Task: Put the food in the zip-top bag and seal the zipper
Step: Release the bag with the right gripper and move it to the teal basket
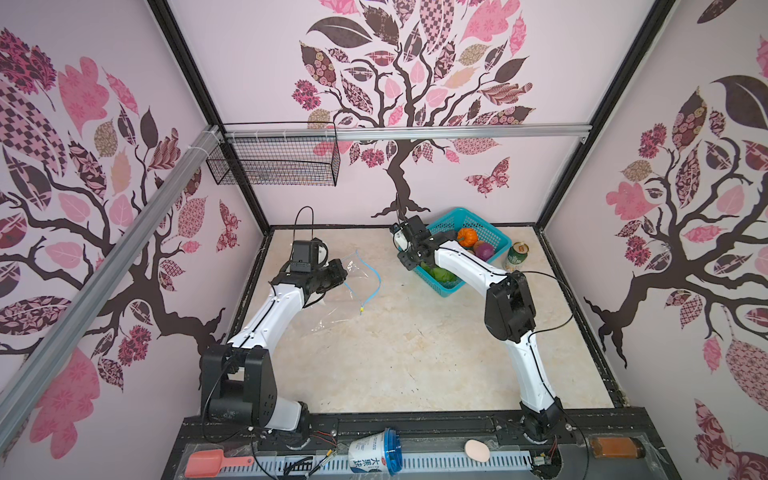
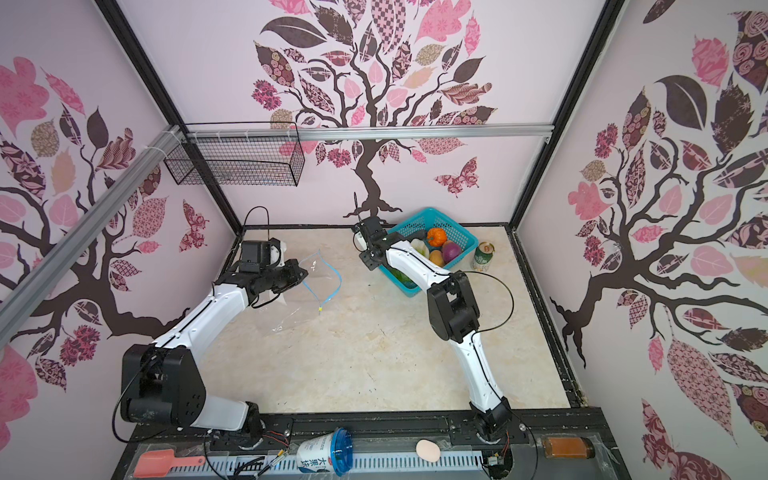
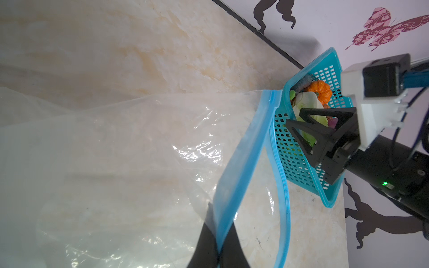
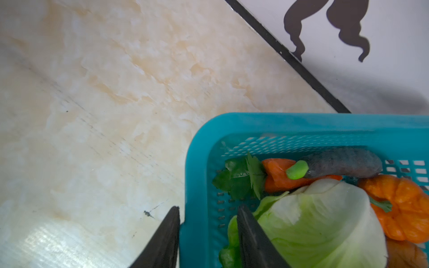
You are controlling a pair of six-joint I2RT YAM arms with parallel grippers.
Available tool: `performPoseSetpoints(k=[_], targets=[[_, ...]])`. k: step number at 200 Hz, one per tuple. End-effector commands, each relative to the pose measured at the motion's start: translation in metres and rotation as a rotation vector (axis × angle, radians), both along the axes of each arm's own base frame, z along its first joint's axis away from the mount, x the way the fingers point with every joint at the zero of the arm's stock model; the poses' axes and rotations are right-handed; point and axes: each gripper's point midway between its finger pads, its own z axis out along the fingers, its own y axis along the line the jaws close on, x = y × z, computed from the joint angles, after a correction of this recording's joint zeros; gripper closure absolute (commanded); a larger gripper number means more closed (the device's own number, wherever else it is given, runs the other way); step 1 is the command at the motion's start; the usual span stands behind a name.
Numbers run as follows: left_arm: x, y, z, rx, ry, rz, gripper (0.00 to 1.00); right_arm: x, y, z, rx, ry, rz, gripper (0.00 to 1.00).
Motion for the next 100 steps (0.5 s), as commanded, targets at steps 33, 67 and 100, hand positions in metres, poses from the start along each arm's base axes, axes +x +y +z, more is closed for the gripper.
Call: performPoseSetpoints(k=[33, 67, 100], targets=[[0.009, 0.000, 0.012, -0.005, -0.041, -0.009, 1.00, -0.014, 0.000, -0.024, -0.022, 0.102, 0.051, 0.85], [0.009, 0.000, 0.012, -0.004, -0.041, -0.008, 1.00, -0.039, 0.001, -0.013, 0.051, 0.135, 0.062, 0.90], [0.009, 0.000, 0.014, -0.008, -0.044, -0.009, 1.00, -0.085, 0.000, 0.000, 0.083, 0.127, 0.096, 0.91]])
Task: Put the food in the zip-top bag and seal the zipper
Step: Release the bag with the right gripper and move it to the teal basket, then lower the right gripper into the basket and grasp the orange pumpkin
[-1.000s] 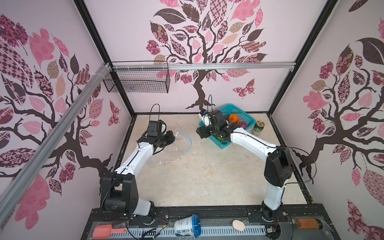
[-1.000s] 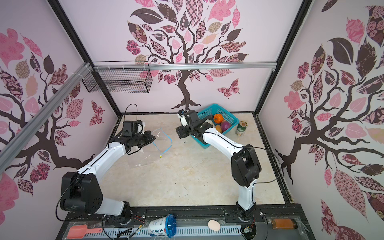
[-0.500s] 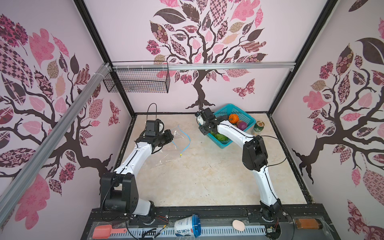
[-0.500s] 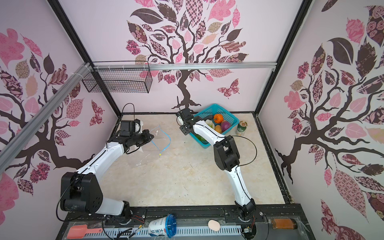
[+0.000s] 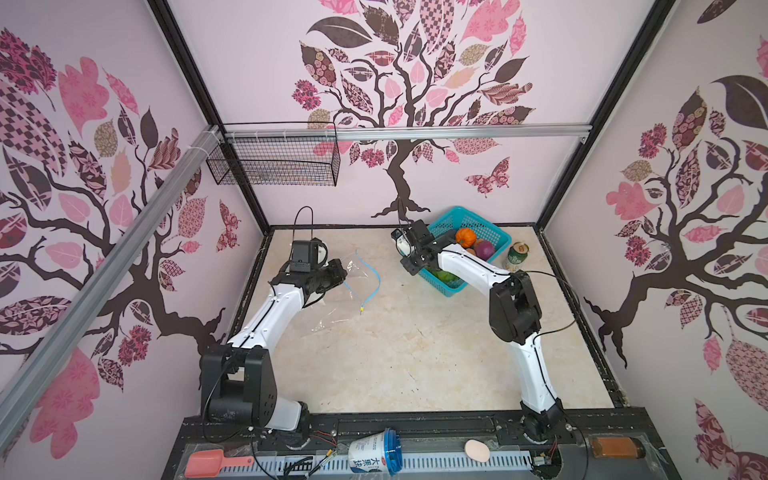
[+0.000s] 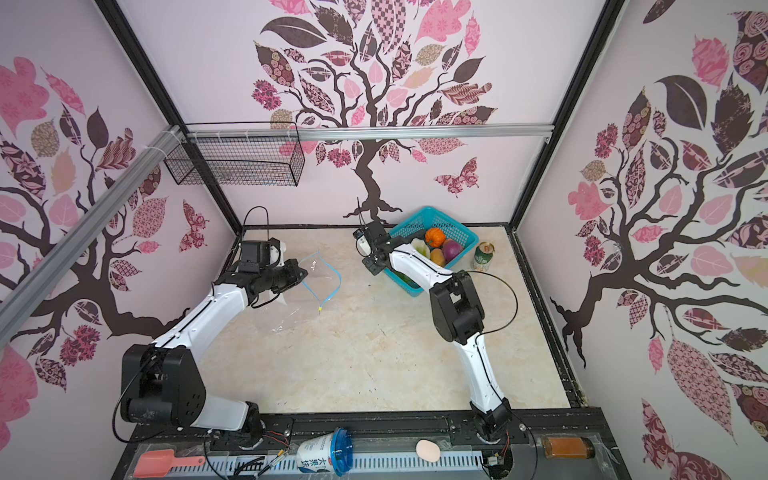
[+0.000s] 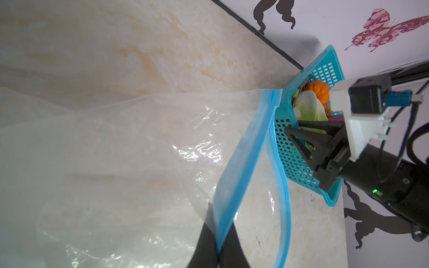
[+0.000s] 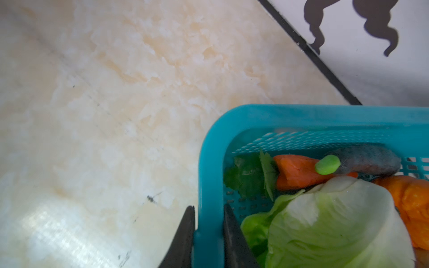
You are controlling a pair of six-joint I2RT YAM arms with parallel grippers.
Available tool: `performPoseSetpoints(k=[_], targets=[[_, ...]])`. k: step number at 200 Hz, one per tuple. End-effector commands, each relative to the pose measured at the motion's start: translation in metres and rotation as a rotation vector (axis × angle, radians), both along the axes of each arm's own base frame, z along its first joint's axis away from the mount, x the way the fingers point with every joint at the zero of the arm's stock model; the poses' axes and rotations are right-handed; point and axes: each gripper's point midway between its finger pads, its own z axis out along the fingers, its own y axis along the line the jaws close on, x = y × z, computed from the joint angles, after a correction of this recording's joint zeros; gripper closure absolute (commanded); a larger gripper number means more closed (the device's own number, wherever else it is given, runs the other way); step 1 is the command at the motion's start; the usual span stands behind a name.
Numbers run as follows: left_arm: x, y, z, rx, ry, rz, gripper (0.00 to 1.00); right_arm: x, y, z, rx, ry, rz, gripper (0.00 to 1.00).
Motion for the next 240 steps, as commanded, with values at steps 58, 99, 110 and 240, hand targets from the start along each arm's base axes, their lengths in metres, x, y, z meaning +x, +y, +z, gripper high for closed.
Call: performPoseSetpoints(k=[58, 99, 110, 240], targets=[[0.008, -0.002, 0.010, -0.011, -0.033, -0.015, 1.00, -0.151, 0.000, 0.008, 0.079, 0.103, 0.062, 0.87], [0.007, -0.005, 0.009, -0.024, -0.027, -0.021, 1.00, -0.205, -0.004, 0.000, 0.132, 0.193, 0.079, 0.78], [0.007, -0.006, 0.009, -0.024, -0.026, -0.023, 1.00, -0.213, 0.000, 0.008, 0.185, 0.214, 0.090, 0.65], [-0.010, -0.046, 0.017, 0.046, -0.056, -0.128, 1.00, -0.098, -0.145, 0.109, 0.457, -0.159, -0.568, 0.01]])
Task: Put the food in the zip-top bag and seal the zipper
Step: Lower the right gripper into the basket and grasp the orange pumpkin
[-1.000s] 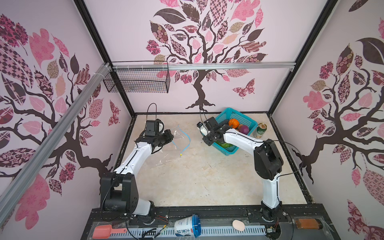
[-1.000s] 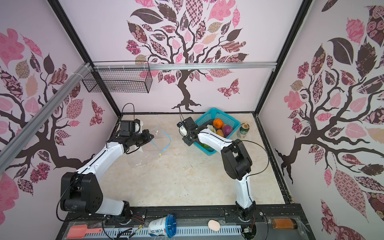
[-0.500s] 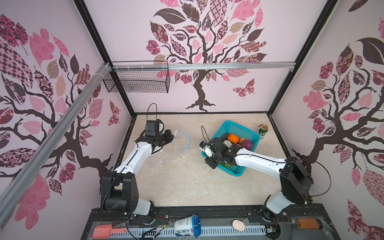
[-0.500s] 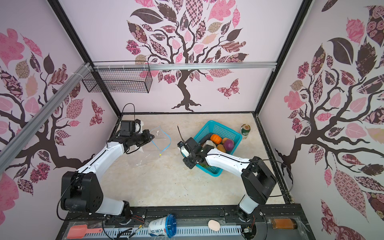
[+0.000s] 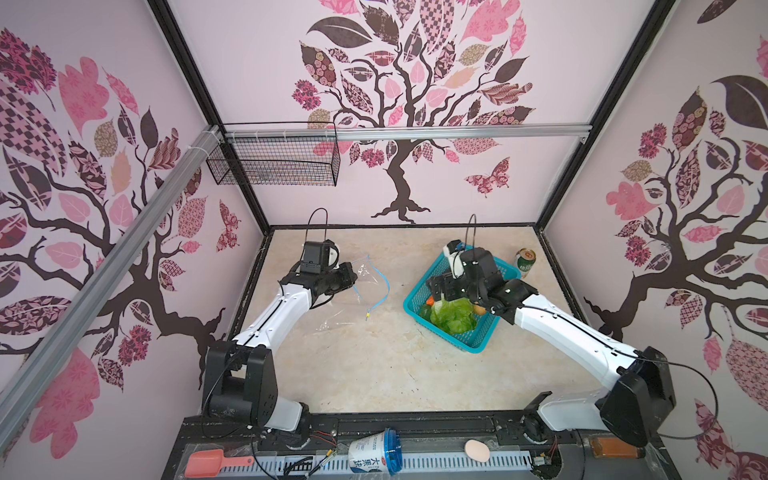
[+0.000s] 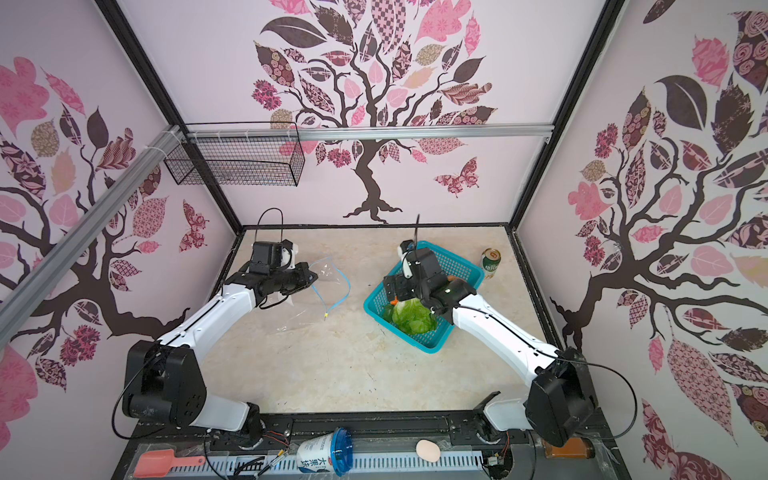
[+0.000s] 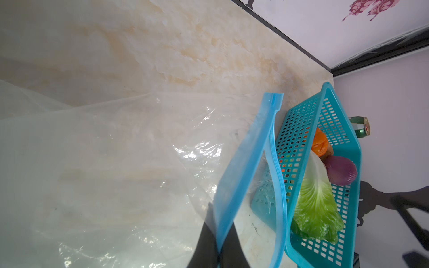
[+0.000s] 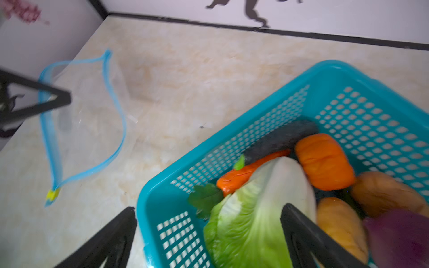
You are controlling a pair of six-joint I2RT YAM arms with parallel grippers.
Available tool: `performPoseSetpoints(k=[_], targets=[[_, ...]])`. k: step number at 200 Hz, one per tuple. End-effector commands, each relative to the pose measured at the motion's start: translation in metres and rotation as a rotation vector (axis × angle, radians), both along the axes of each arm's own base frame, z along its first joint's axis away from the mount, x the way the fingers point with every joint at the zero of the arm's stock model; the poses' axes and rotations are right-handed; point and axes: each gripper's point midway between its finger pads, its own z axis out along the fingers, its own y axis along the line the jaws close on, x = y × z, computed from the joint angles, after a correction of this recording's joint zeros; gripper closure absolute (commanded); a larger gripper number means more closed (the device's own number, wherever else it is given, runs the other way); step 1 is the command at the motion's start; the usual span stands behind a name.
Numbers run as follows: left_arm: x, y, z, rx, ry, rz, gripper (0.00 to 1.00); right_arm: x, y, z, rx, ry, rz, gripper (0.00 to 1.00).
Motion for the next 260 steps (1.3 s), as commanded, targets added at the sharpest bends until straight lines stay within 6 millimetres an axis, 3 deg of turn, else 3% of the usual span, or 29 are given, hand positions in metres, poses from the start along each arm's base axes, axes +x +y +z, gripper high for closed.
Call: performPoseSetpoints(k=[1, 23, 40, 110, 132, 179, 225, 260], targets=[[0.002, -0.008, 0.023, 0.018, -0.068, -0.024, 1.00, 0.023, -0.042, 0.001, -0.045, -0.024, -0.170, 0.01], [0.000, -0.015, 0.022, 0.000, -0.059, -0.036, 1.00, 0.044, -0.076, -0.017, -0.052, 0.056, -0.268, 0.01], [-0.001, -0.019, 0.020, -0.015, -0.051, -0.039, 1.00, 0.054, -0.089, -0.031, -0.023, 0.110, -0.319, 0.01], [0.000, -0.023, 0.014, -0.039, -0.026, -0.043, 1.00, 0.077, -0.077, -0.091, 0.059, 0.264, -0.405, 0.20], [0.000, -0.023, 0.016, -0.040, -0.032, -0.043, 1.00, 0.081, -0.085, -0.107, 0.024, 0.286, -0.464, 0.23], [-0.001, -0.024, 0.018, -0.046, -0.037, -0.043, 1.00, 0.097, -0.086, -0.125, 0.002, 0.294, -0.496, 0.24], [-0.001, -0.022, 0.017, -0.035, -0.038, -0.038, 1.00, 0.114, -0.089, -0.144, -0.046, 0.303, -0.524, 0.18], [0.000, -0.022, 0.018, -0.035, -0.040, -0.040, 1.00, 0.111, -0.093, -0.161, -0.090, 0.345, -0.536, 0.15]])
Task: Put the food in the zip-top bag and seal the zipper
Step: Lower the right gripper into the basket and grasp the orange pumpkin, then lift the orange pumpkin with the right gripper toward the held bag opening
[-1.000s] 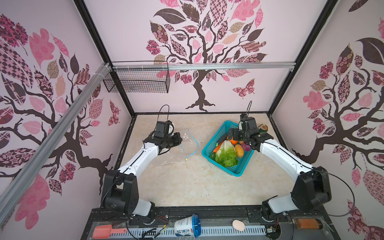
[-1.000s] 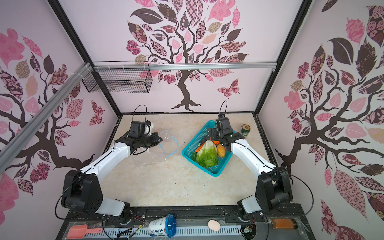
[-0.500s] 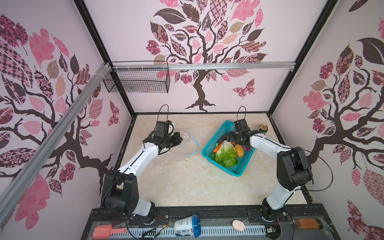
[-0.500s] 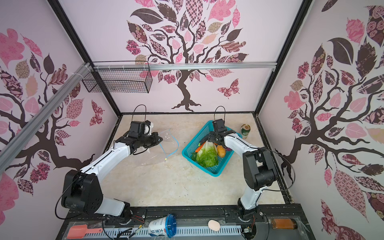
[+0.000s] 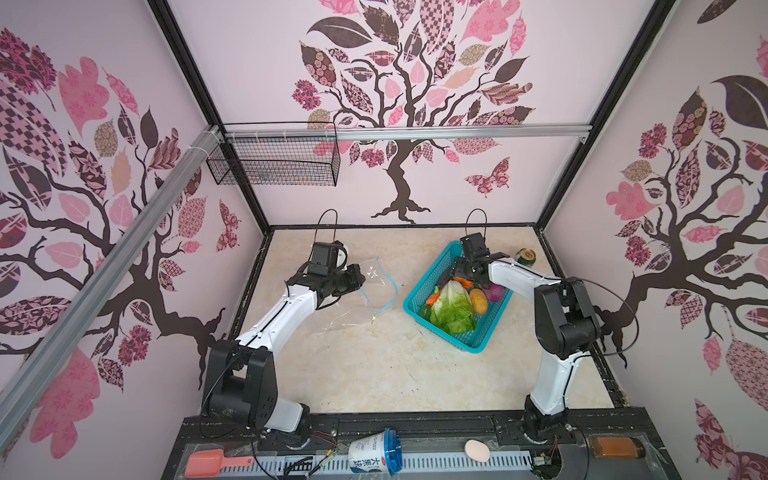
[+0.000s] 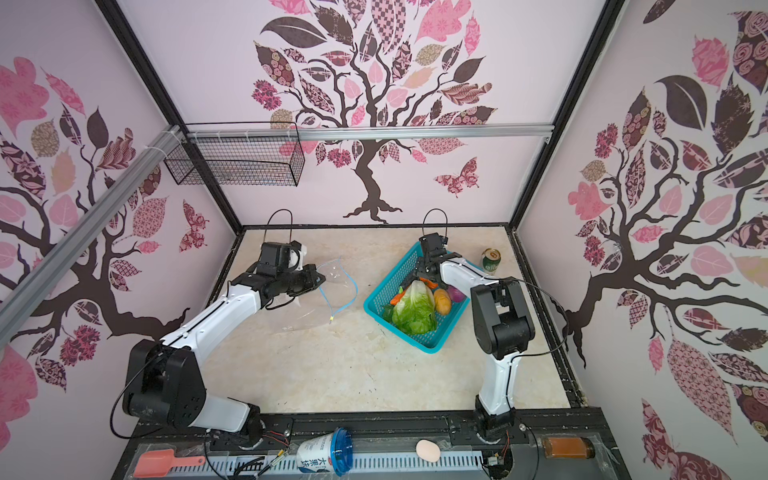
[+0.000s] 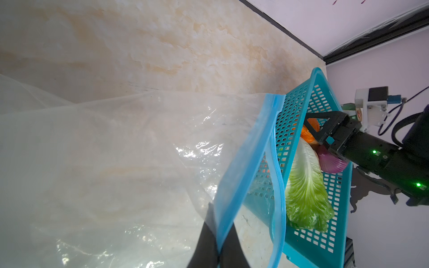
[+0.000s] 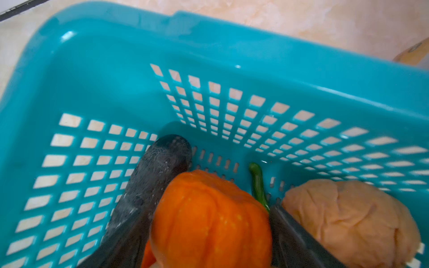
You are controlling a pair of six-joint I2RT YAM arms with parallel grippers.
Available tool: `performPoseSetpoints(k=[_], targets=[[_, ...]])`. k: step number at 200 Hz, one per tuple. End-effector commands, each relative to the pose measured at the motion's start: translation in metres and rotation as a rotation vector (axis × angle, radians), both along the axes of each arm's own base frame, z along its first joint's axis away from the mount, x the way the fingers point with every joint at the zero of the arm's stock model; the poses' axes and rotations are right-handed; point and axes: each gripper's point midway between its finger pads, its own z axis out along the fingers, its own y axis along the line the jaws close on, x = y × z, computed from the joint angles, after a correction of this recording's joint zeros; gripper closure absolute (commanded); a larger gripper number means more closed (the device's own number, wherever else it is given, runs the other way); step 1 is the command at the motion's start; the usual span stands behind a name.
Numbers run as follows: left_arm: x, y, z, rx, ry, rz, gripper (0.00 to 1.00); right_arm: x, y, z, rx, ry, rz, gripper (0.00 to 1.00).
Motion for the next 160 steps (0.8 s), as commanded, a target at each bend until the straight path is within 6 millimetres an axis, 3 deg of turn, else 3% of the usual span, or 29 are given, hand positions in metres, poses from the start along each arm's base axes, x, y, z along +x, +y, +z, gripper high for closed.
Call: performPoseSetpoints(k=[1, 70, 111, 160], targets=[[0.005, -0.003, 0.016, -0.011, -0.046, -0.005, 1.00, -0.002, -0.003, -0.019, -0.035, 0.051, -0.011, 0.15], [0.005, -0.003, 0.016, -0.012, -0.047, -0.004, 1.00, -0.010, -0.005, -0.029, -0.053, 0.086, 0.005, 0.07], [0.005, -0.002, 0.016, -0.008, -0.047, -0.002, 1.00, -0.013, -0.008, -0.033, -0.065, 0.095, 0.002, 0.16], [0.005, -0.002, 0.018, -0.010, -0.052, -0.002, 1.00, -0.015, -0.009, -0.019, -0.069, 0.067, 0.016, 0.30]])
